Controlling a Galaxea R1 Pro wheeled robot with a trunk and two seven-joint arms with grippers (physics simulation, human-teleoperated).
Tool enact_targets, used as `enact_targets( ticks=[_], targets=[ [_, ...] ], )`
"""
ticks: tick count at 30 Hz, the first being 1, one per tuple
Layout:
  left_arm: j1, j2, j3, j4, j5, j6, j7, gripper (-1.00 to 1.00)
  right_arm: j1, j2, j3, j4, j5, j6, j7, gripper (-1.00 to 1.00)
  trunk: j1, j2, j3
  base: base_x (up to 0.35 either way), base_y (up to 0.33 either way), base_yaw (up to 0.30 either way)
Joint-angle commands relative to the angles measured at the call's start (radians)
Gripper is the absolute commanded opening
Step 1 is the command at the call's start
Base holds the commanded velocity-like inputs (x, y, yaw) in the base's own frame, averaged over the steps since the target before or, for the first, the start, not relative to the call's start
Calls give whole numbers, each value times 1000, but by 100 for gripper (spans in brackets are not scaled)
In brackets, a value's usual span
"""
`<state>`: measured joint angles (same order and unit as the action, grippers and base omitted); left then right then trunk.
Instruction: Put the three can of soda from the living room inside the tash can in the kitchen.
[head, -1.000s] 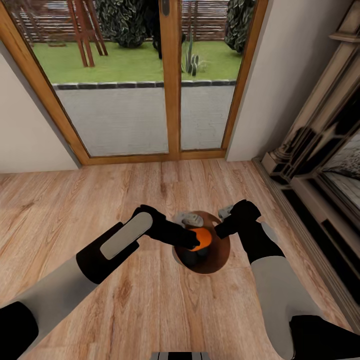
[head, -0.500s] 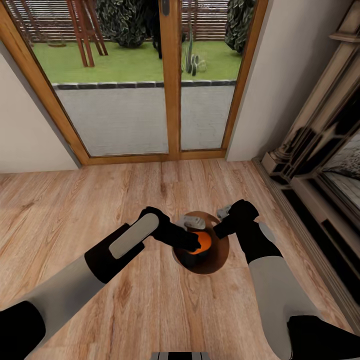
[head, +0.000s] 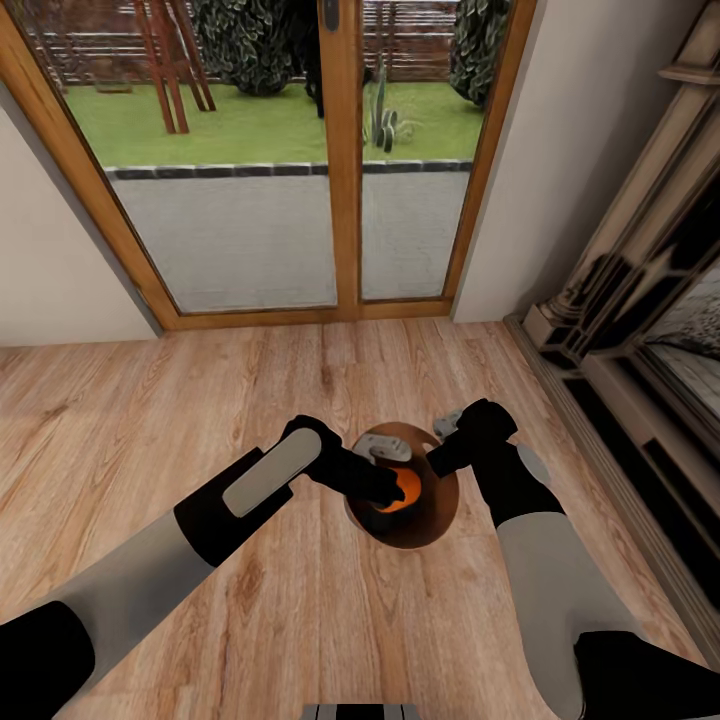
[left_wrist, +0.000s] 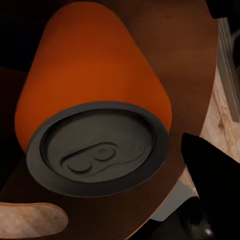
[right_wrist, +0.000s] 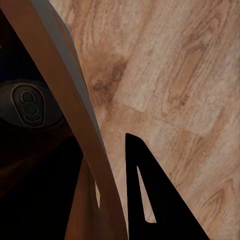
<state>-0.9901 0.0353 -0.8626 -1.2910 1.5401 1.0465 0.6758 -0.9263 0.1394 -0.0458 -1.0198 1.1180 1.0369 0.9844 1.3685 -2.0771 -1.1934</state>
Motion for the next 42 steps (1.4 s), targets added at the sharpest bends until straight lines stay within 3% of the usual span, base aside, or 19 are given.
enact_targets(
  ticks=[1,19,29,34,35,38,42],
  targets=[
    [0,1,-1,0,-2,1,-1,100,0,0,0,0,-20,10,5,-100,0,0,0,0,0,0],
    [2,11,0,-24,-10,1,-4,100,0,-1,-2,1,-20,10,5,-100,0,0,0,0,0,0],
    [13,22,8,-160,-11,1,-5,100,0,-2,-4,1,-20,10,5,-100,0,0,0,0,0,0],
    [16,80,11,-226,-11,1,-10,100,0,-4,-7,2,-20,10,5,-100,0,0,0,0,0,0],
    [17,105,12,-242,-11,1,-13,100,0,-5,-8,2,-20,10,5,-100,0,0,0,0,0,0],
    [17,144,18,-263,-10,1,-20,100,0,-6,-10,3,-20,10,5,-100,0,0,0,0,0,0],
    [17,205,62,-280,-9,1,-45,100,0,-8,-13,3,-20,10,5,-100,0,0,0,0,0,0]
  ],
)
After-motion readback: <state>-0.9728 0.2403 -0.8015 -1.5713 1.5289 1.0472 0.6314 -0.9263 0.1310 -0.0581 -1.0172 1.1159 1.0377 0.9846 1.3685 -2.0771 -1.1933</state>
